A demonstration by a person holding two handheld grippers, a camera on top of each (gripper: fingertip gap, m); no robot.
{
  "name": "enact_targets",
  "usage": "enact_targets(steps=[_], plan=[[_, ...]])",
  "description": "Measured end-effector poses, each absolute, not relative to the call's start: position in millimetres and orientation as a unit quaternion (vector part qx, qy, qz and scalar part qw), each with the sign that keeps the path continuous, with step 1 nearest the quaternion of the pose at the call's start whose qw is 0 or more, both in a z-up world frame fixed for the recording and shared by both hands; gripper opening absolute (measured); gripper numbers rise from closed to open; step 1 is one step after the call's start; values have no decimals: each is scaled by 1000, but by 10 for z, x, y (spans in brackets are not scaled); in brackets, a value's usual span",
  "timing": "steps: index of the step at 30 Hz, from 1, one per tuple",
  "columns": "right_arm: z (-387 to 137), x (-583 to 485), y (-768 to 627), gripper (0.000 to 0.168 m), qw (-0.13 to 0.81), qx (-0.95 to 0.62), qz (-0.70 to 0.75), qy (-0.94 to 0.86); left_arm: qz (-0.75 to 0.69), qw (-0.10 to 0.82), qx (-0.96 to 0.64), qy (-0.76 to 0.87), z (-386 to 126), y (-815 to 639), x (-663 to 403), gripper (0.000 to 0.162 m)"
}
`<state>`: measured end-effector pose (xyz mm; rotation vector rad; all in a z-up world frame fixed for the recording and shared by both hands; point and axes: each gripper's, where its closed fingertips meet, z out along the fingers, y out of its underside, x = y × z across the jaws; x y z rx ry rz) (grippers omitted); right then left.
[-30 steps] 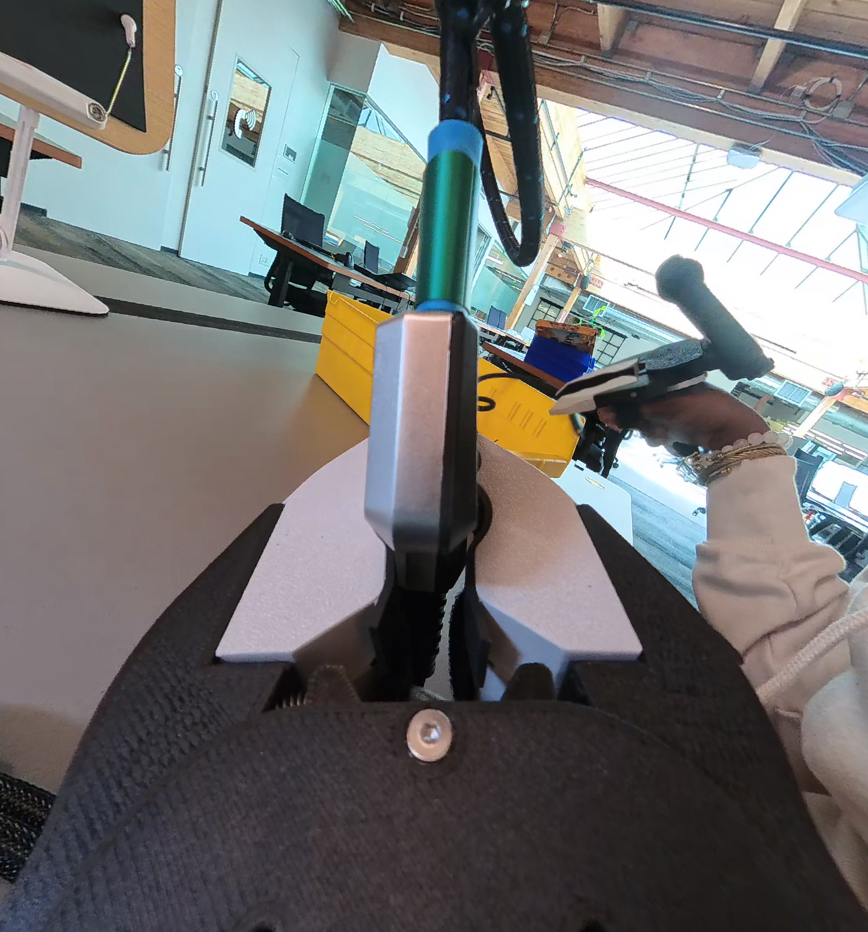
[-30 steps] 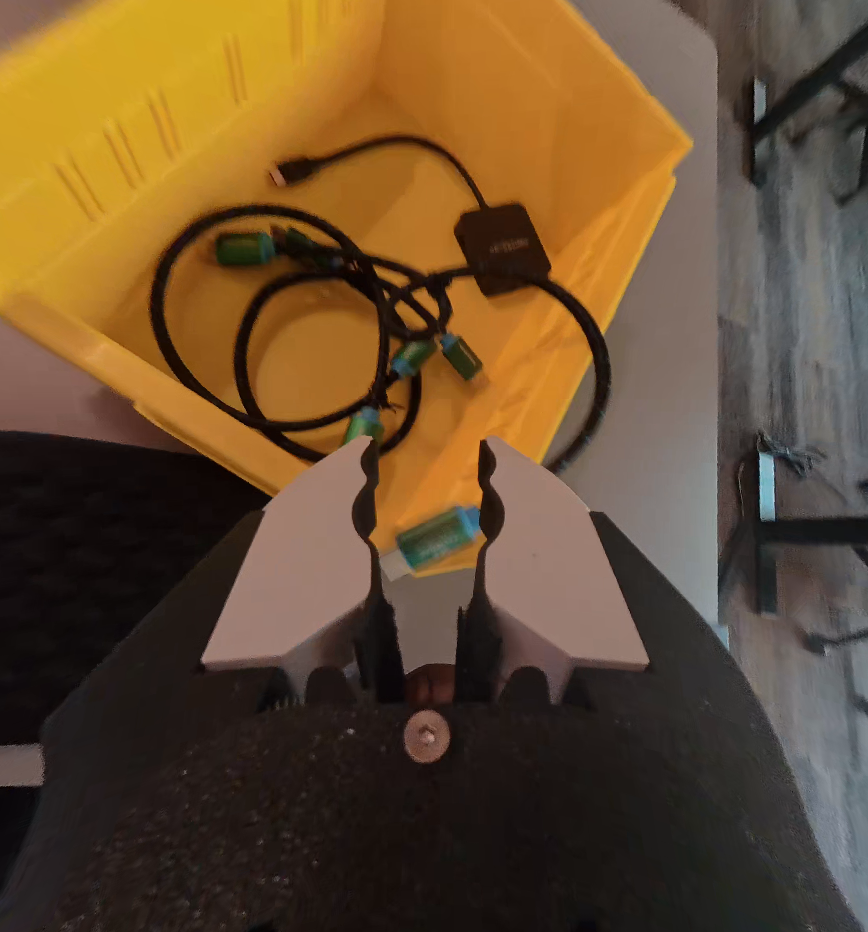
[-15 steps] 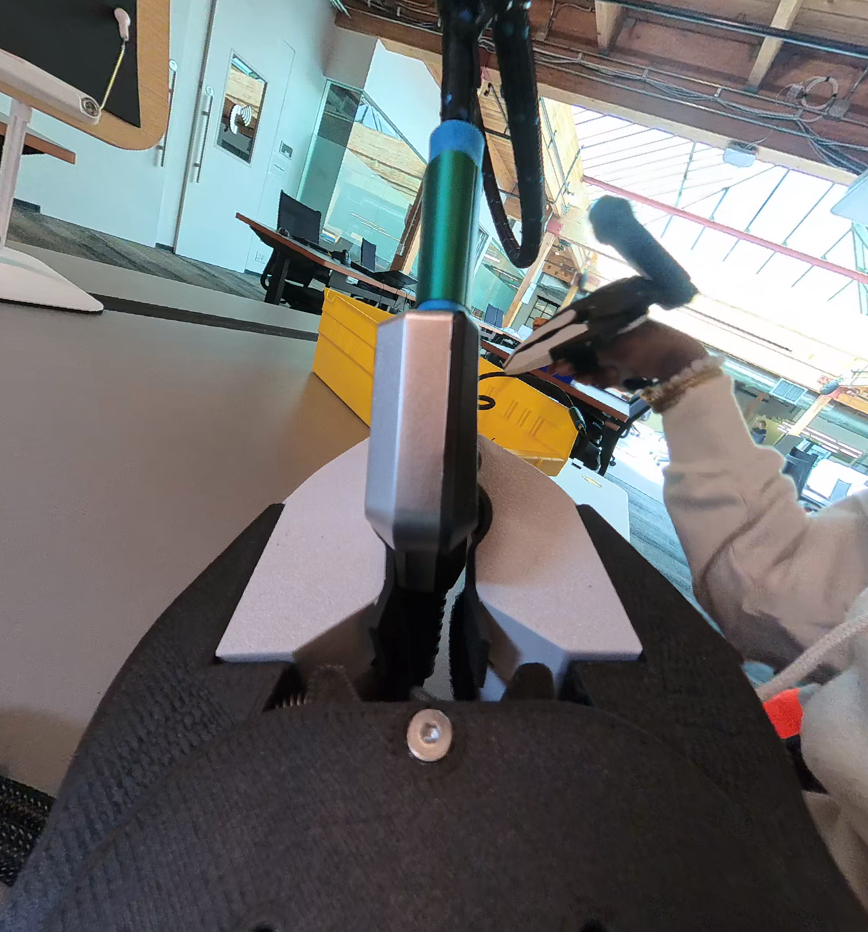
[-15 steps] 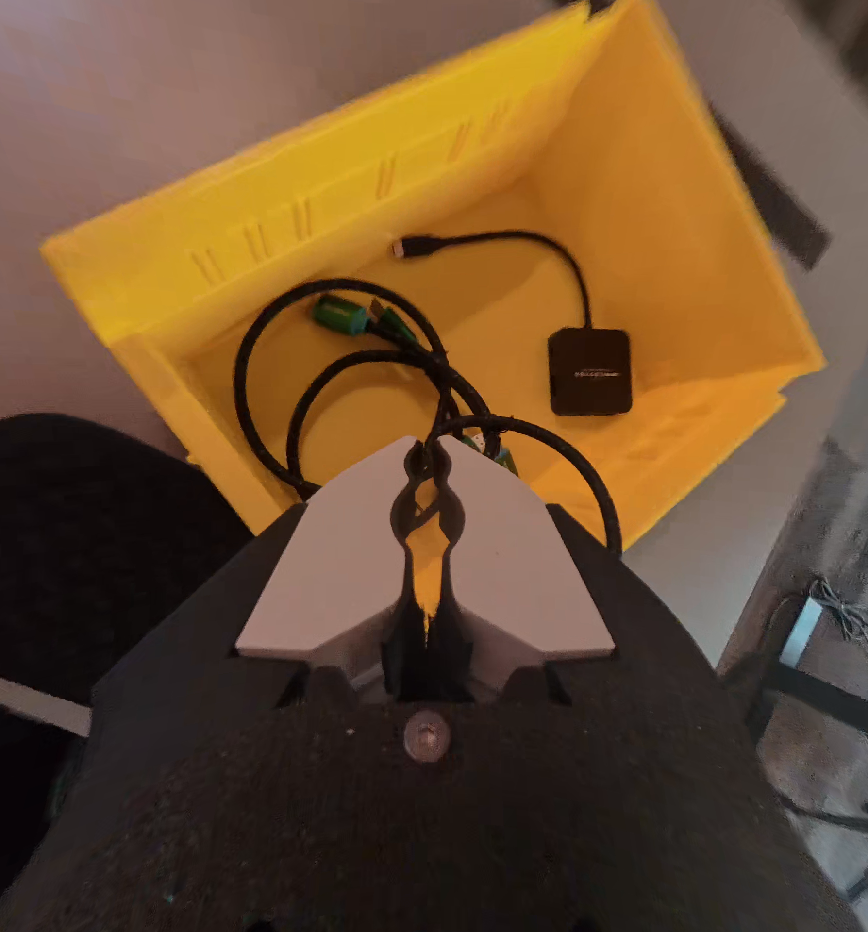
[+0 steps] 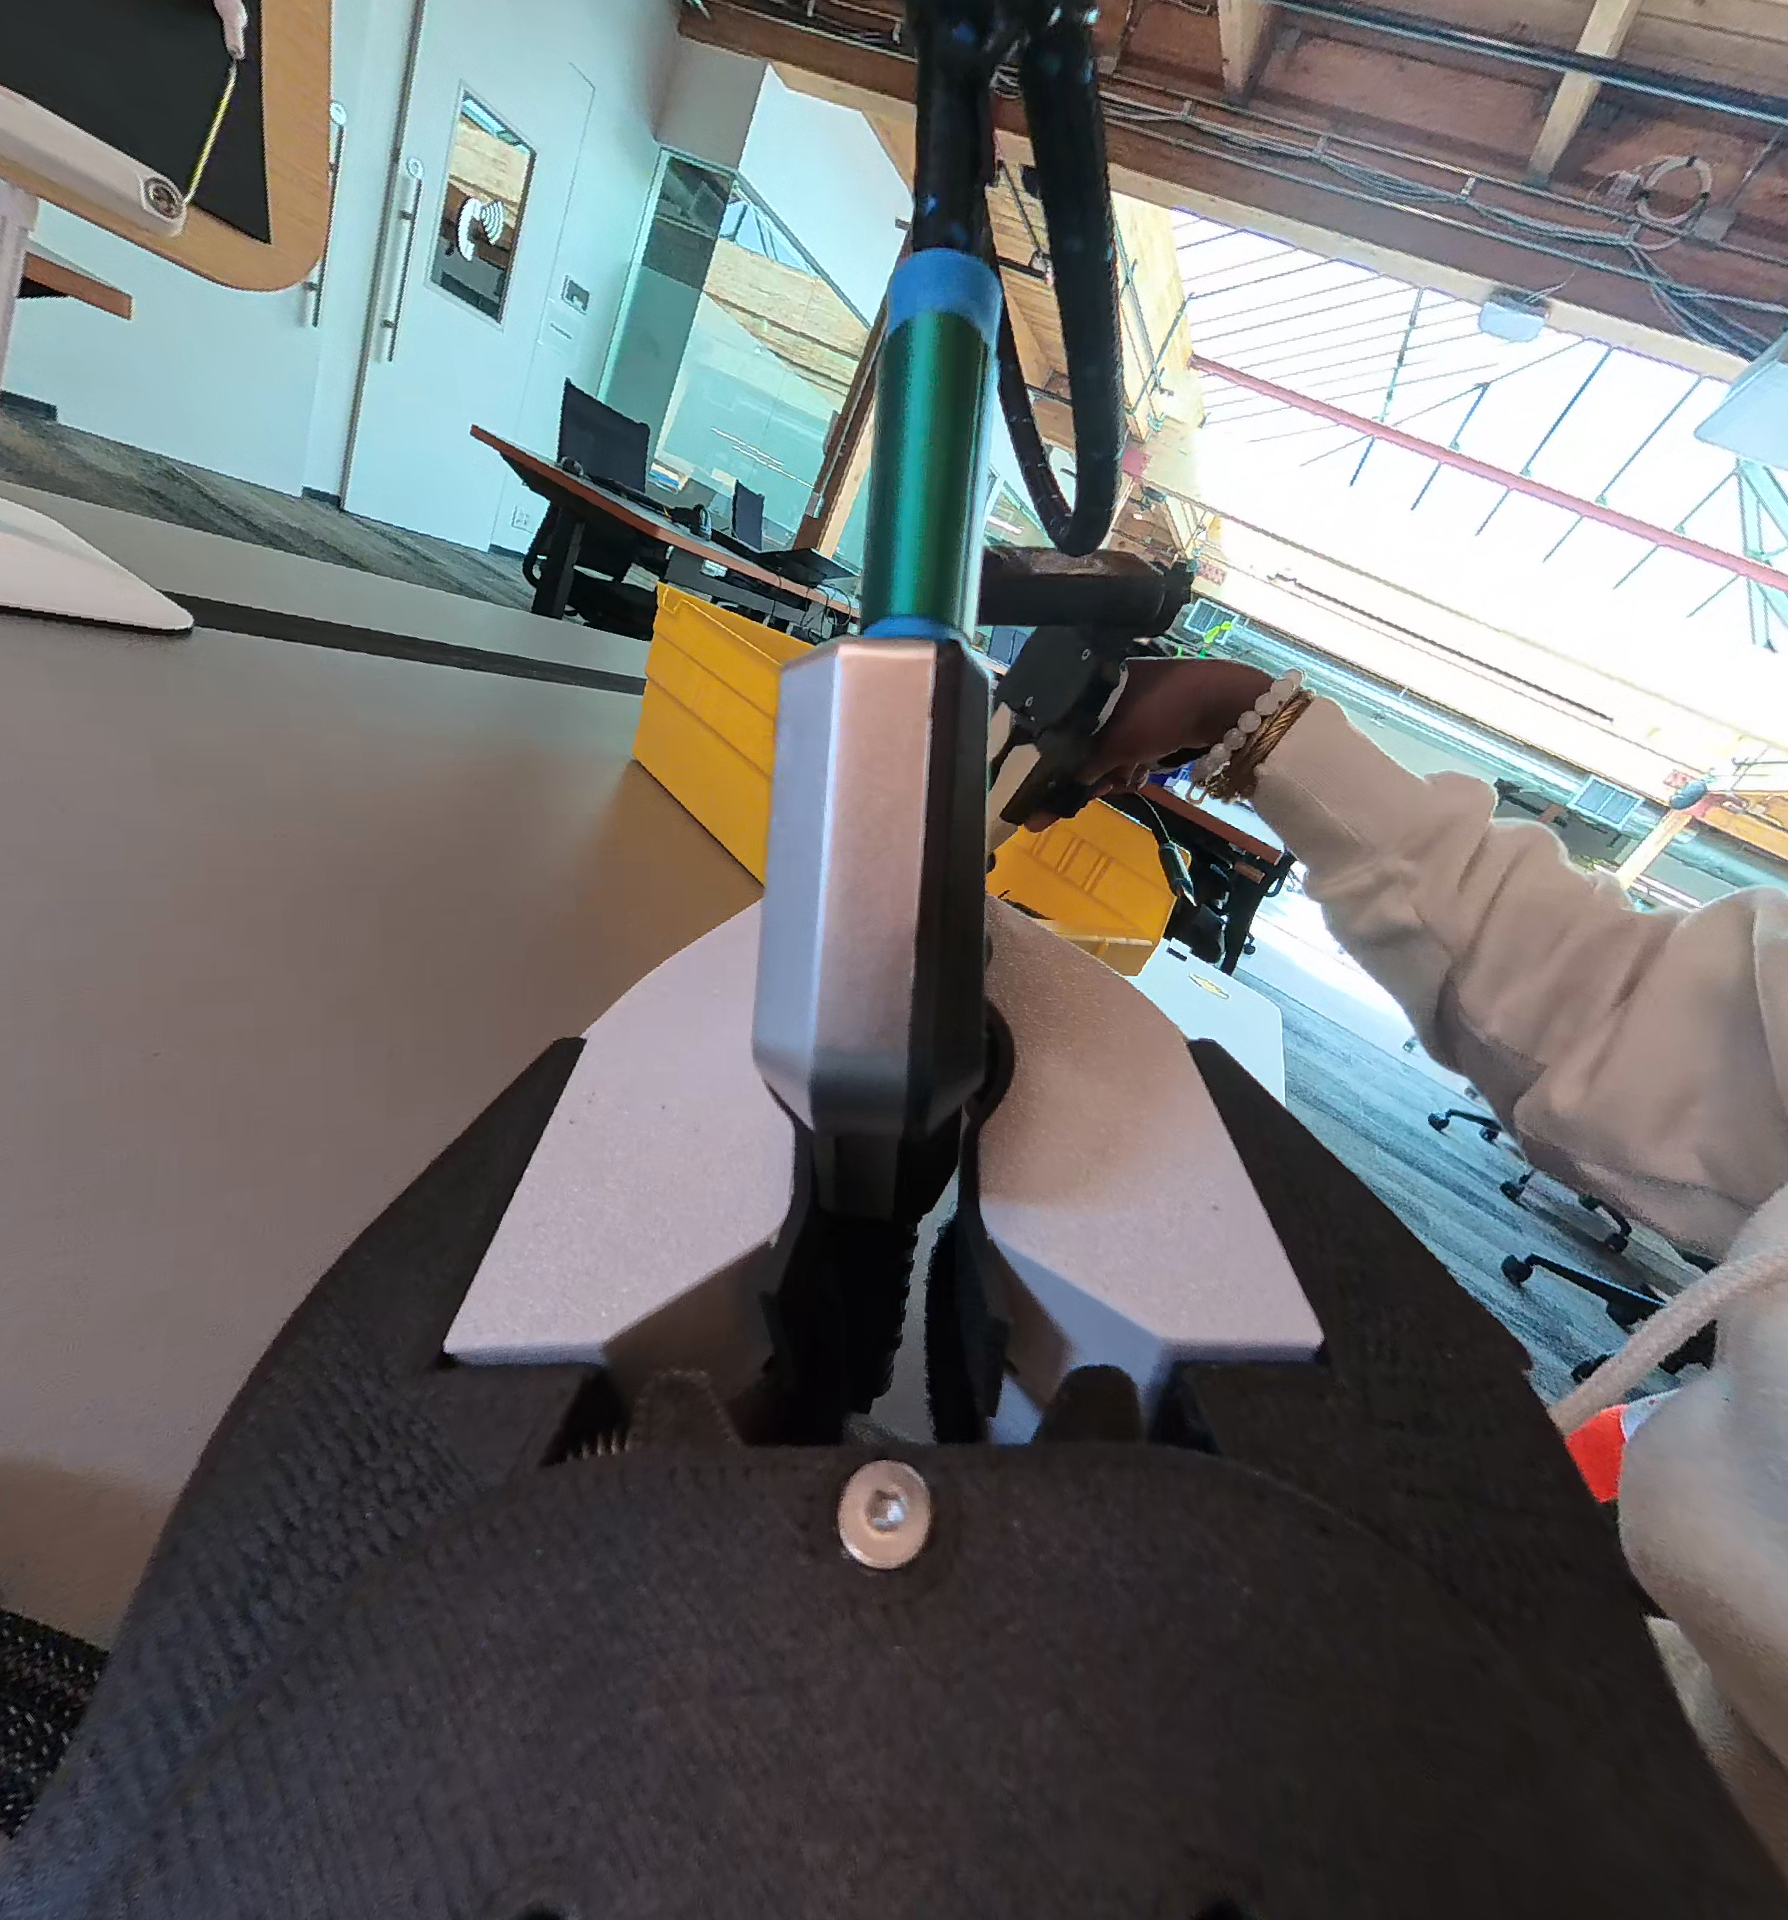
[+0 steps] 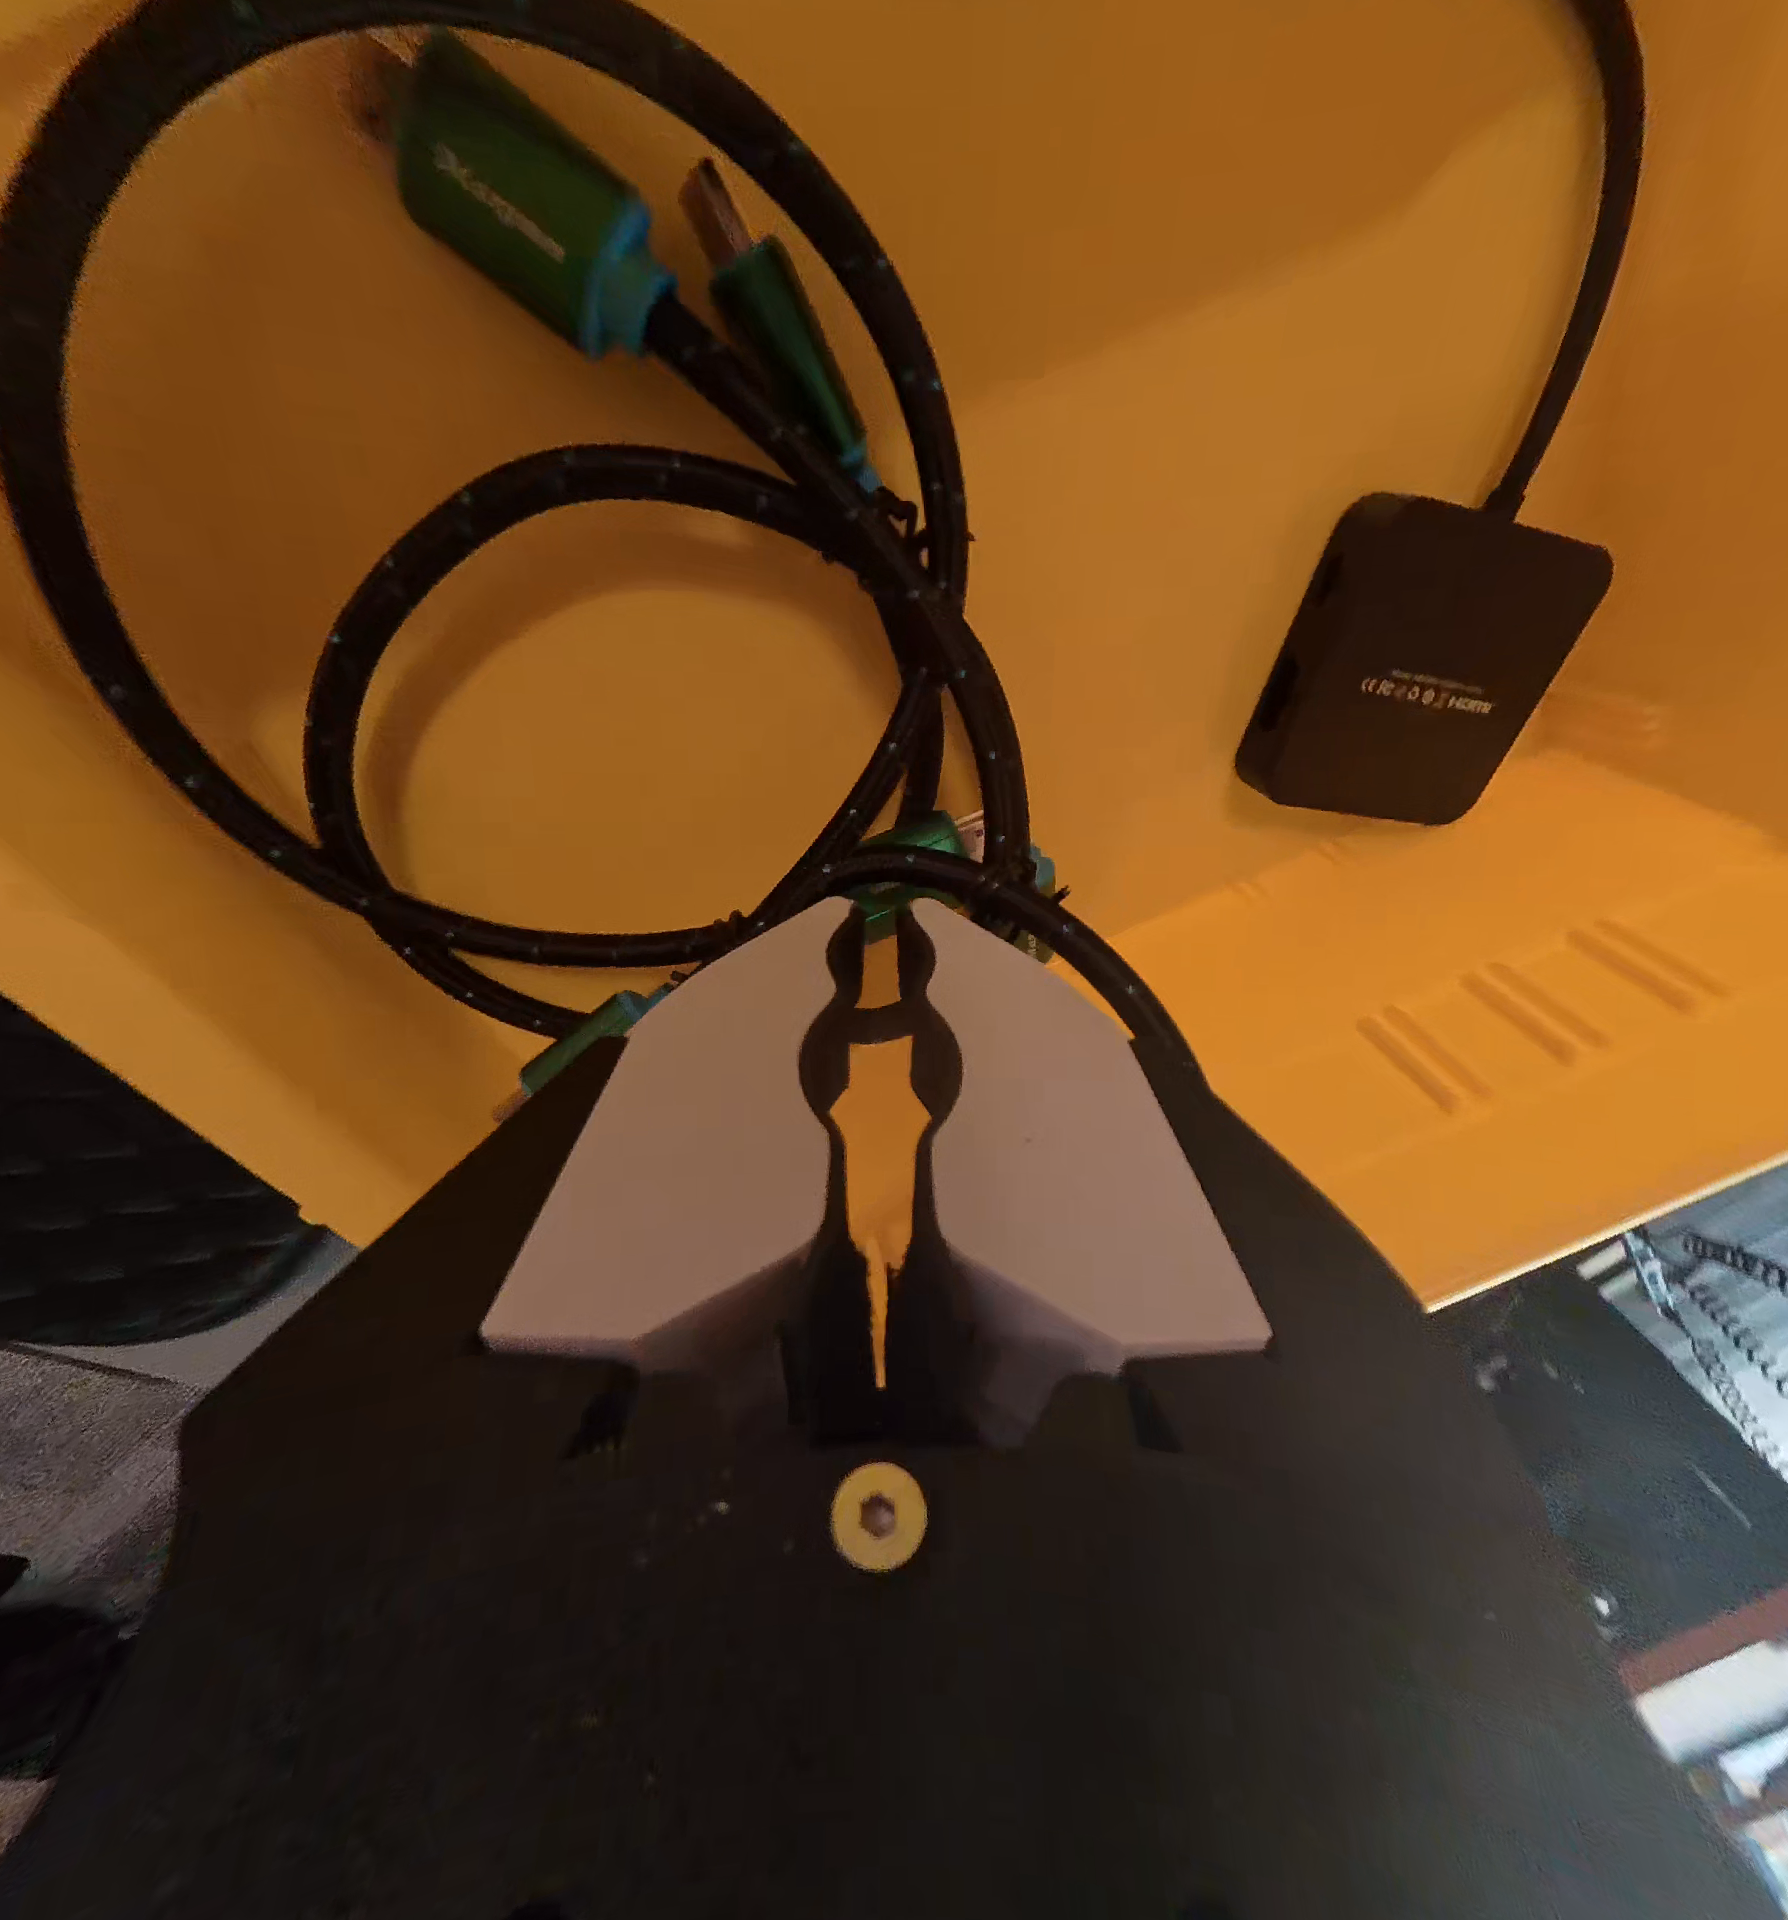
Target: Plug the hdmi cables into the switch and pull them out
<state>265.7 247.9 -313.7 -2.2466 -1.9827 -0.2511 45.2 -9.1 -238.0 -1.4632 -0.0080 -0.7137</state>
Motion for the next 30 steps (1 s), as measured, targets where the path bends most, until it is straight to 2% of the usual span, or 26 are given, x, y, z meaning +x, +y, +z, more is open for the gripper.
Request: enact_targets(steps=[1,2,3,4,6,7,10,12,18,19,22,23,26,30], plan=[[-3116,2647,2473,10,70,-742,-71,-663,-319,687,-653,-3,-2379,-91,453,24],[-3093,2627,2437,28,69,-739,-47,-669,-319,686,-653,-3,-2379,-91,453,24],[-3084,2556,2309,69,57,-741,7,-669,-319,686,-653,-3,-2380,-91,453,24],[-3067,2522,2277,77,61,-745,27,-664,-319,686,-654,-3,-2380,-91,455,24],[-3053,2606,2389,56,84,-731,-18,-677,-320,686,-654,-3,-2381,-91,456,24],[-3033,2637,2426,40,95,-723,-35,-683,-320,686,-654,-2,-2381,-93,457,24],[-2934,2564,2382,9,127,-718,-7,-685,-321,685,-654,-2,-2381,-92,457,24],[-2869,2545,2448,4,156,-724,-19,-671,-321,684,-655,-2,-2383,-90,459,24],[-2817,2548,2450,10,153,-739,-21,-656,-322,684,-654,-2,-2382,-92,461,24],[-2741,2560,2479,15,169,-740,-29,-650,-322,684,-654,-1,-2383,-91,462,24],[-2391,2786,2594,50,229,-767,-70,-595,-323,684,-655,-1,-2383,-91,464,24],[-2263,2942,2640,55,249,-779,-93,-568,-323,684,-654,-1,-2382,-92,464,24],[-2058,3371,2644,51,280,-825,-84,-483,-326,681,-656,1,-2386,-93,475,24],[-2340,3476,2421,32,222,-865,46,-448,-327,680,-656,2,-2388,-95,483,24]])
